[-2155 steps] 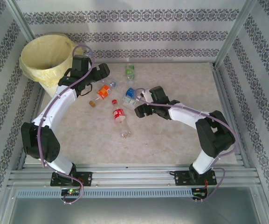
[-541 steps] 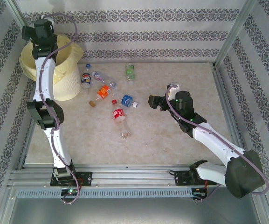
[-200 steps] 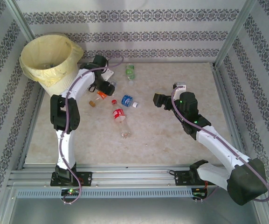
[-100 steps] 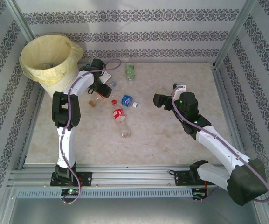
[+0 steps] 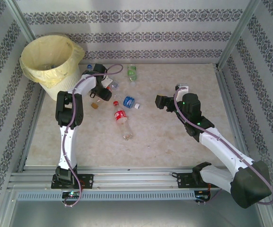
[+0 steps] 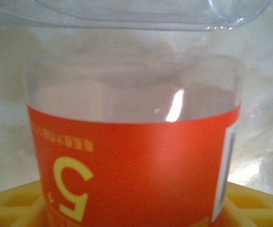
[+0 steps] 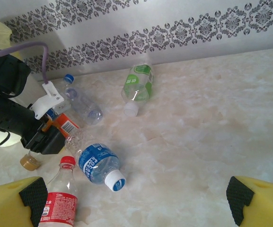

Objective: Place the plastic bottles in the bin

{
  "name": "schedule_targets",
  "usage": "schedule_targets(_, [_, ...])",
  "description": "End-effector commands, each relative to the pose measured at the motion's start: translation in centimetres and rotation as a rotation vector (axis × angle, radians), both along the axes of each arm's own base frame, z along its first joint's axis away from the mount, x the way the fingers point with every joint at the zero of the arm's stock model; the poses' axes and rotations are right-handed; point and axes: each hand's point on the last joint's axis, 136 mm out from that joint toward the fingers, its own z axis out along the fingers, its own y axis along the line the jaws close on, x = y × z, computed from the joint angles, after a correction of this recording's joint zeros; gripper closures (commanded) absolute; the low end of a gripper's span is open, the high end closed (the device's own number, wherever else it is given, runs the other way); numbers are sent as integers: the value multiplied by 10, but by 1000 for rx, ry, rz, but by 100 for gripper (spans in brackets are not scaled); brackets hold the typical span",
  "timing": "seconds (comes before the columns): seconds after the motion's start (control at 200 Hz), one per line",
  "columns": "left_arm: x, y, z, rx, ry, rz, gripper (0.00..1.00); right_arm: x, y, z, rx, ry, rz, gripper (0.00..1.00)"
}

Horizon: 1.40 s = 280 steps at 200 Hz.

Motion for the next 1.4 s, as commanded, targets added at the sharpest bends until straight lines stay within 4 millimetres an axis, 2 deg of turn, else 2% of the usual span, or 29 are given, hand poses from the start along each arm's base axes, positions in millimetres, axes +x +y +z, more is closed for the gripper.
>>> schedule_targets(0.0, [10, -1, 4, 1, -42, 1, 44, 0, 2, 13, 18, -18, 14, 2])
schedule_targets(0.35, [5, -4, 46, -53, -128, 44, 56, -5, 11, 16, -19, -67, 78, 2])
schedule_targets(0.58, [2, -10, 87, -124, -226, 75, 63, -5, 15, 15, -22, -67, 90, 2])
schedule_targets(0.754, [-1, -19, 134, -213, -328, 86, 68, -5, 17, 15, -24, -67, 98, 2])
schedule_targets(1.009, [-6, -39, 203, -392, -440, 85, 70, -5, 22, 17, -24, -76, 123, 2])
schedule_targets(1.129, [-8, -46, 228, -458, -475, 80, 70, -6, 26, 17, -28, -78, 139, 2])
schedule_targets(1.394, [-8, -48, 283, -557, -609, 125, 68, -9, 35, 21, -43, -96, 179, 2])
